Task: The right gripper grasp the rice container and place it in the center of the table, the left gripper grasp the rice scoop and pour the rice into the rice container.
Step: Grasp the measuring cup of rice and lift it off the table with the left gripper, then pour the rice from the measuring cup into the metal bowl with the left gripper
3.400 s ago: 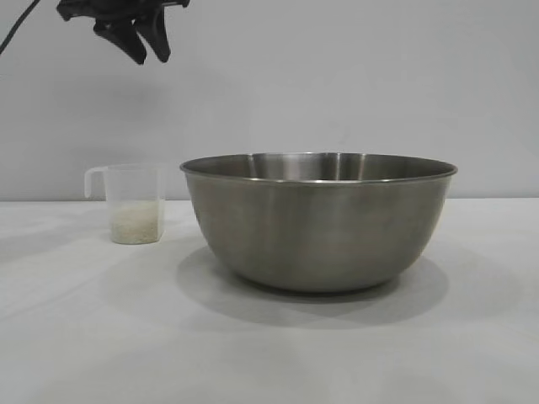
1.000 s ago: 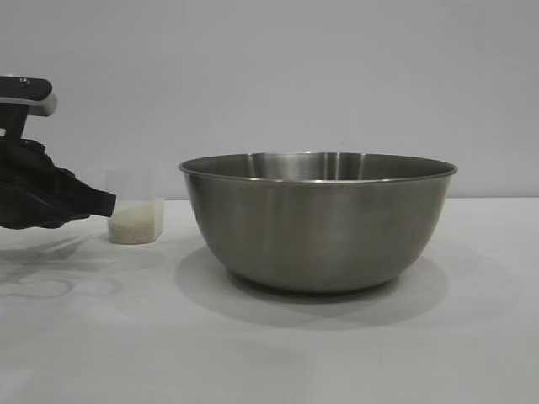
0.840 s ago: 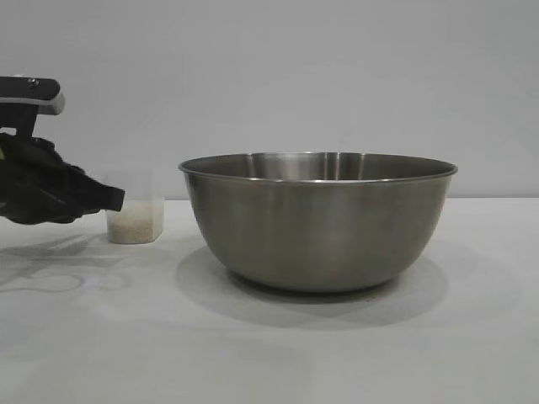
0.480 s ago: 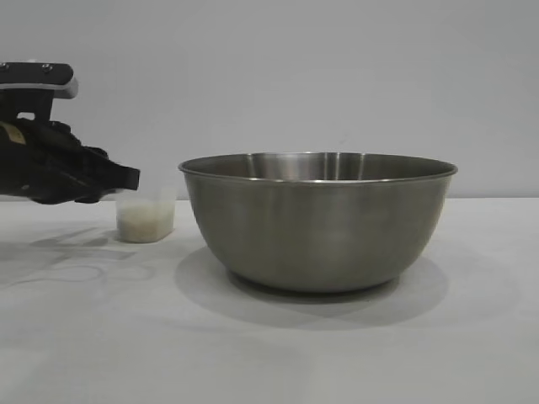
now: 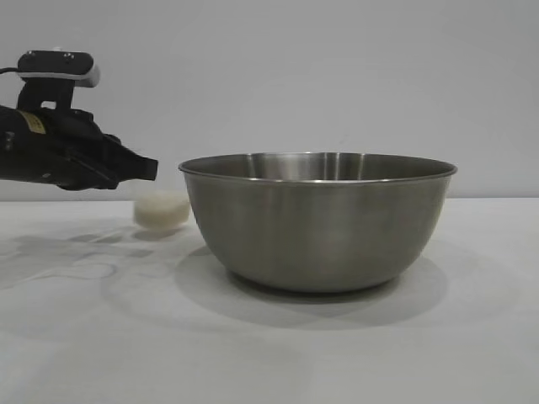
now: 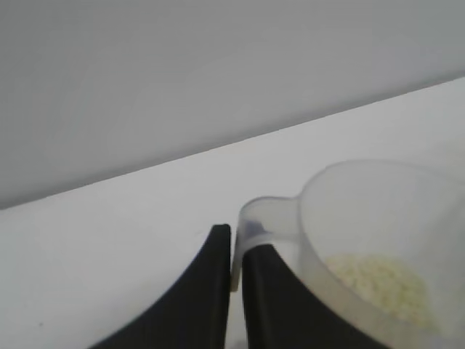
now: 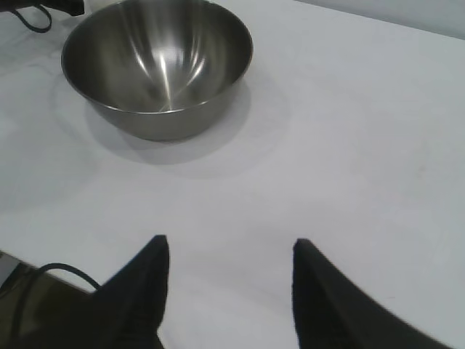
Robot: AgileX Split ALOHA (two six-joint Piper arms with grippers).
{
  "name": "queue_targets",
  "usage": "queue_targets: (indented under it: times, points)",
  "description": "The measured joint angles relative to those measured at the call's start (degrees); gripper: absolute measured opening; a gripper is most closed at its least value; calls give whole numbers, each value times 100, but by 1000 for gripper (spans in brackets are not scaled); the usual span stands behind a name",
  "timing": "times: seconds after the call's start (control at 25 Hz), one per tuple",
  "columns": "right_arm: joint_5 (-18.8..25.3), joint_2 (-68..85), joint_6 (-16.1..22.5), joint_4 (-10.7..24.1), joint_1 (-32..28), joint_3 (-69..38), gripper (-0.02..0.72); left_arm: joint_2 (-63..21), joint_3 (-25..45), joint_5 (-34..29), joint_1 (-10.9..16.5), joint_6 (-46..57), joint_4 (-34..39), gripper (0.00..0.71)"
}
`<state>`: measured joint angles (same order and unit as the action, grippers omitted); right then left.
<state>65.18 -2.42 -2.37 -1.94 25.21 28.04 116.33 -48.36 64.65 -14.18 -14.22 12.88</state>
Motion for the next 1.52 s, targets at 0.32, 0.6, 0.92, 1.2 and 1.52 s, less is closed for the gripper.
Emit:
queue_targets:
  times: [0.32, 0.6, 0.92, 1.2, 1.52]
  points:
    - [0, 0, 0, 0, 0, 0, 370, -948, 0, 22, -29, -1573, 1666, 0]
    - [0, 0, 0, 0, 0, 0, 370, -1008, 0, -521, -679, -4241, 2019, 0]
    - [0, 0, 0, 0, 0, 0, 370, -1008, 0, -1221, -1235, -7374, 2131, 0]
    - [0, 0, 0, 0, 0, 0, 370, -1008, 0, -1411, -1436, -9129, 2272, 0]
    - [0, 0, 0, 0, 0, 0, 370, -1008, 0, -1411, -1436, -10119, 2423, 0]
